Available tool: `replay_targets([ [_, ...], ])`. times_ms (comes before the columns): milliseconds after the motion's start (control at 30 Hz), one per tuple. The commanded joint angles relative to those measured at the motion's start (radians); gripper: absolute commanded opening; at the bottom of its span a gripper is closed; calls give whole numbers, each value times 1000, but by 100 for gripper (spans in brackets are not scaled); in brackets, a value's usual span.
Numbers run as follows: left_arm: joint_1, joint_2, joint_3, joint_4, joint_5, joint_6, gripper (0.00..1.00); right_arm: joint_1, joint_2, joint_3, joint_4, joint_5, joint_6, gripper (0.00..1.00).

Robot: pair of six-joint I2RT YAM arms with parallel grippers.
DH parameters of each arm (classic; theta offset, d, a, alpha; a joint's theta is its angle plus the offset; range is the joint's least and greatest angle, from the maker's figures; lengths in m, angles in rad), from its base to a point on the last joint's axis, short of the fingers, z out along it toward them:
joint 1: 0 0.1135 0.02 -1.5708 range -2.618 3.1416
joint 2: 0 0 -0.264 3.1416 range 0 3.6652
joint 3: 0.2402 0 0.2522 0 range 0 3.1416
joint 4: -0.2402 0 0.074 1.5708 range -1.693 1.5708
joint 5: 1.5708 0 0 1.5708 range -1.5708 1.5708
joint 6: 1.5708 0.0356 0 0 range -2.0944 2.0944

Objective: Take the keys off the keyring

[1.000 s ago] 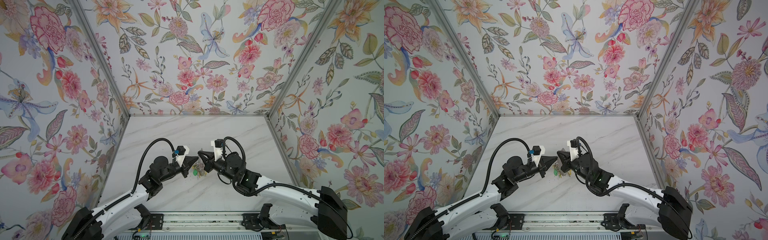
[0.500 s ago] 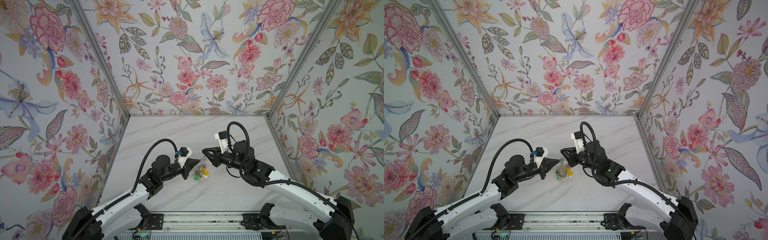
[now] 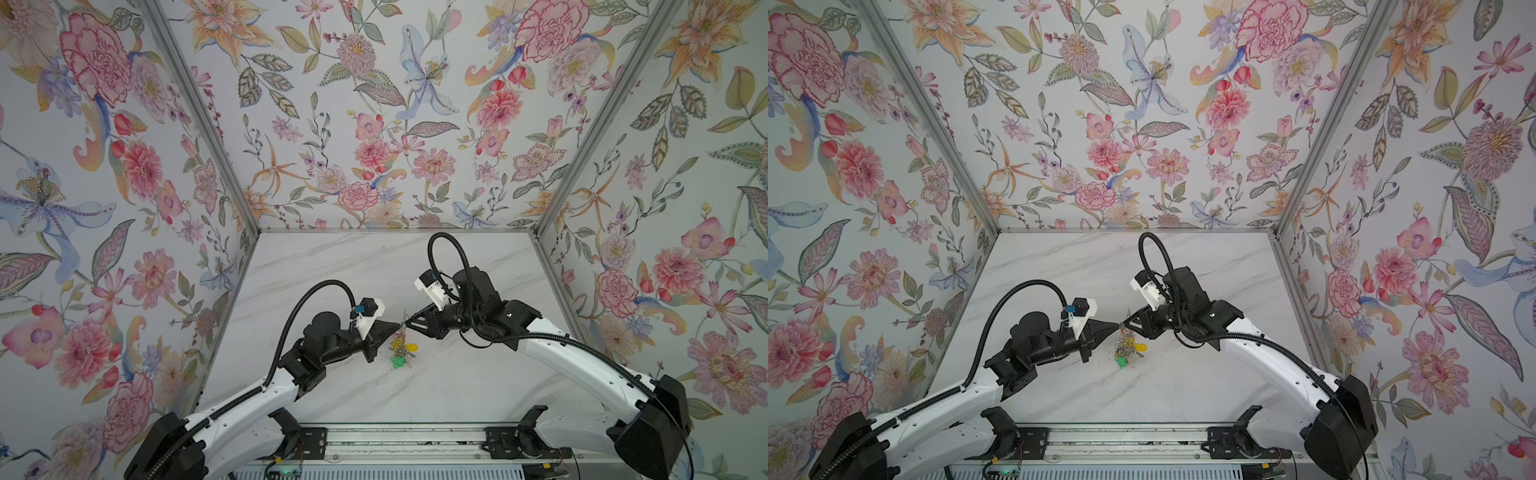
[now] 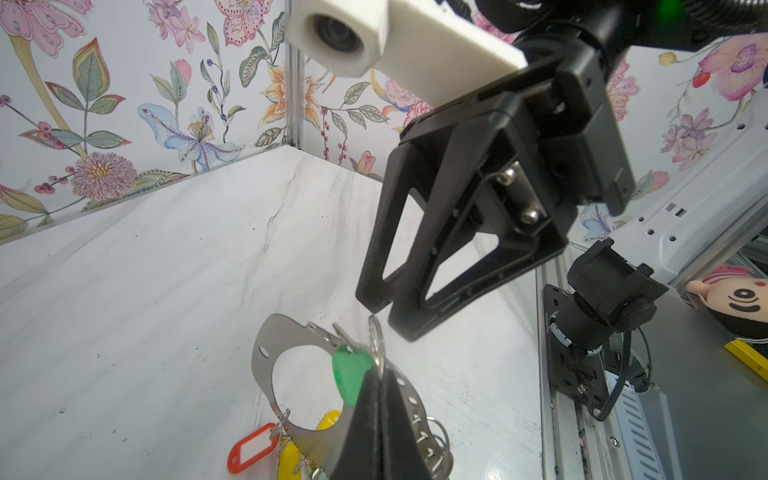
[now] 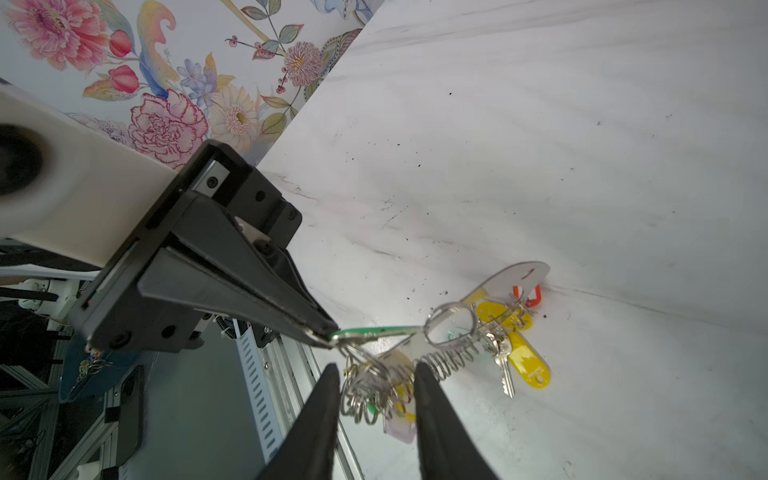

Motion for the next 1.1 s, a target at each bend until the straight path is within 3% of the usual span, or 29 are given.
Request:
replay_targets([
  [0, -1, -9, 5, 35, 44, 24, 0, -16, 19, 35, -16, -108, -82, 34],
  [300, 8, -4, 6, 39, 69, 20, 0, -16, 59, 68, -15, -210, -98, 34],
  [433, 11, -6, 13, 35, 67, 18, 0, -13, 54, 67, -31, -219, -98, 29],
  [767, 23, -17, 10, 35, 59, 16, 0, -9, 43, 60, -75, -189, -112, 28],
  [967, 23, -14, 11, 35, 59, 16, 0, -9, 42, 71, -99, -170, -121, 21],
  [1067, 23, -15, 12, 37, 55, 16, 0, -9, 50, 75, -116, -167, -129, 12],
])
